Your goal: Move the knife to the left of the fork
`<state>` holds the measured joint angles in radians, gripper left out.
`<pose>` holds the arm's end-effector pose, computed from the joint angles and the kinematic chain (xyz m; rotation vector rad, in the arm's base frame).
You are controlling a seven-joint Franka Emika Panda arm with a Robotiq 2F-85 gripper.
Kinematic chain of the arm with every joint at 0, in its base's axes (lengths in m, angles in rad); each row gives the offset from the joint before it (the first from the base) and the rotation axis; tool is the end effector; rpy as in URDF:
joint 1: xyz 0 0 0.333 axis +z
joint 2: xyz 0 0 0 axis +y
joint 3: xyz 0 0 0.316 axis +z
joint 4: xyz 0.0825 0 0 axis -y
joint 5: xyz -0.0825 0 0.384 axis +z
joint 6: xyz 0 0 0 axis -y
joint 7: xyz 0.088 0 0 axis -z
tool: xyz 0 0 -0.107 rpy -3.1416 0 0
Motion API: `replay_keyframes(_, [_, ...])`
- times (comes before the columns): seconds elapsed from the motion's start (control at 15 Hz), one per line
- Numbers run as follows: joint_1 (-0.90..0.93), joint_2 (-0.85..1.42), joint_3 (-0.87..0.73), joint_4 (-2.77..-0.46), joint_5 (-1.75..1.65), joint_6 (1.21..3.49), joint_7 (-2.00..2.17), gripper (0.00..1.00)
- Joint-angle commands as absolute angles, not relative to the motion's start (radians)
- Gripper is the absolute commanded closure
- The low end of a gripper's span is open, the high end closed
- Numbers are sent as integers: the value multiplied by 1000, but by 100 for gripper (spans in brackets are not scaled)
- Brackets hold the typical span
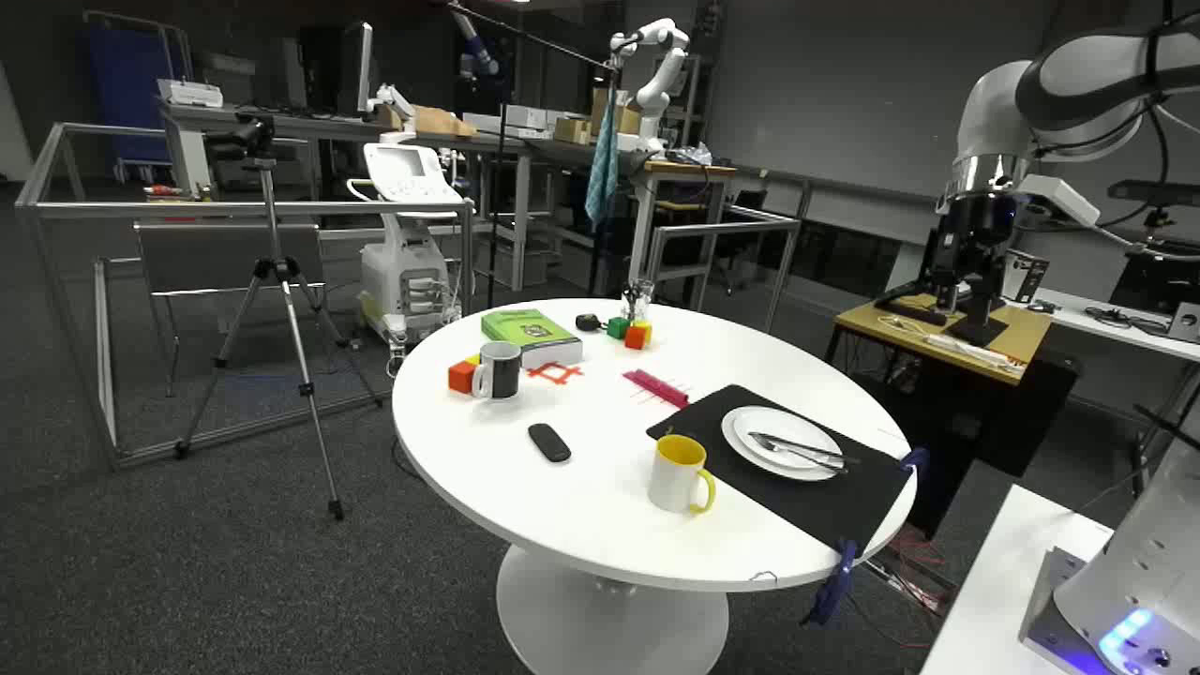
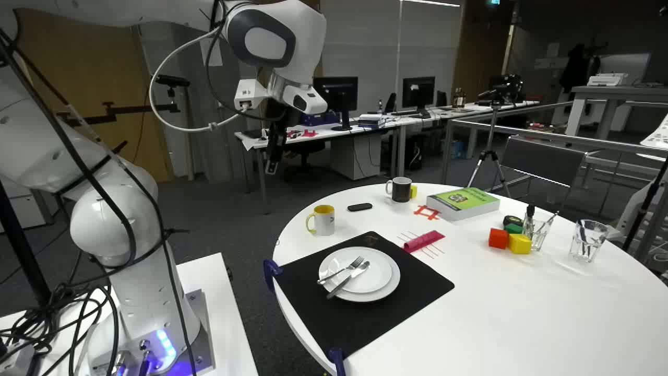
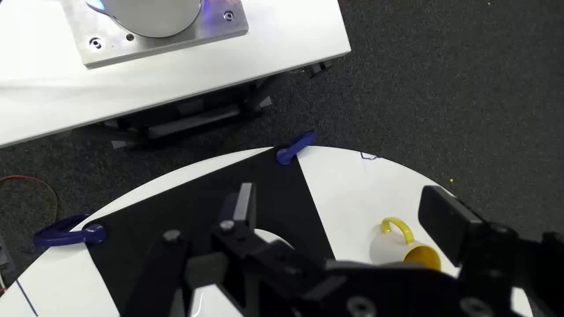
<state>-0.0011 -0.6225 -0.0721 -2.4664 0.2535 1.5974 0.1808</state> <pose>0.3357 -0.0005 0.4922 -2.8129 0.3876 0.3804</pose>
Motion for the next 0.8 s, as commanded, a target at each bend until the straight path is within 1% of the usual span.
replay_keyframes(0.0, [-30,-620,-49,-2464,264,1592,168,0])
replay_keyframes(0.33, [-30,-621,-49,-2464,264,1592,168,0])
replay_keyframes(0.73, [-47,-609,3,-2490,60,1695,125,0])
